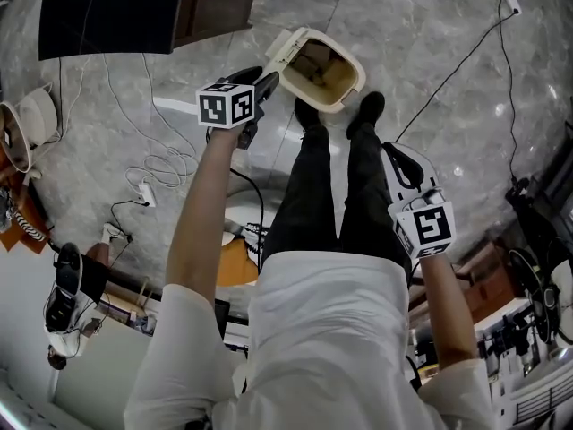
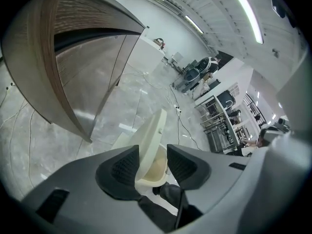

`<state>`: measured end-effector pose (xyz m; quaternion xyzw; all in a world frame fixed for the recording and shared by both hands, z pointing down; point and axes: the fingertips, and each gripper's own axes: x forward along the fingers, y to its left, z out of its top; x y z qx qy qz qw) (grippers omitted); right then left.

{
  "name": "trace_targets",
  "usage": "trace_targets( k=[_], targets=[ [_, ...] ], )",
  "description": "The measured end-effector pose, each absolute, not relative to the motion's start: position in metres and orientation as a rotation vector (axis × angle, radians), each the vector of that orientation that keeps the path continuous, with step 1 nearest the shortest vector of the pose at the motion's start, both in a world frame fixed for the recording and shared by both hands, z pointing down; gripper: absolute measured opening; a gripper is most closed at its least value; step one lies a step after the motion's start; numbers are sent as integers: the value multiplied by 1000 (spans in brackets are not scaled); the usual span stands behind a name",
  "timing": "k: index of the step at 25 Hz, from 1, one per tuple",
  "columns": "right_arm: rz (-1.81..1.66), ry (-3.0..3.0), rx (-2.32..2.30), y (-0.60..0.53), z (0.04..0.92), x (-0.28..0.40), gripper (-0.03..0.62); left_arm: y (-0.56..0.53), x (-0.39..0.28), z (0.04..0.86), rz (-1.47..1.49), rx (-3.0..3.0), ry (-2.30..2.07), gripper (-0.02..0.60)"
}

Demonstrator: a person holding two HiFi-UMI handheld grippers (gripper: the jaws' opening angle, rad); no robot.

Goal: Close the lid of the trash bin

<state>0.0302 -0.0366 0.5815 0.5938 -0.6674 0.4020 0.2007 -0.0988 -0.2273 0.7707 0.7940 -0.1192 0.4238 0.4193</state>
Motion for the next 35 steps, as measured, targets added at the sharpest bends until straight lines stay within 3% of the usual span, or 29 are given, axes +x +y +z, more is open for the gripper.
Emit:
trace_targets(
  k=[35],
  targets=[
    [1214, -1875, 1643, 0, 635, 55, 34, -111, -64, 790, 1115, 1997, -169, 173]
  ],
)
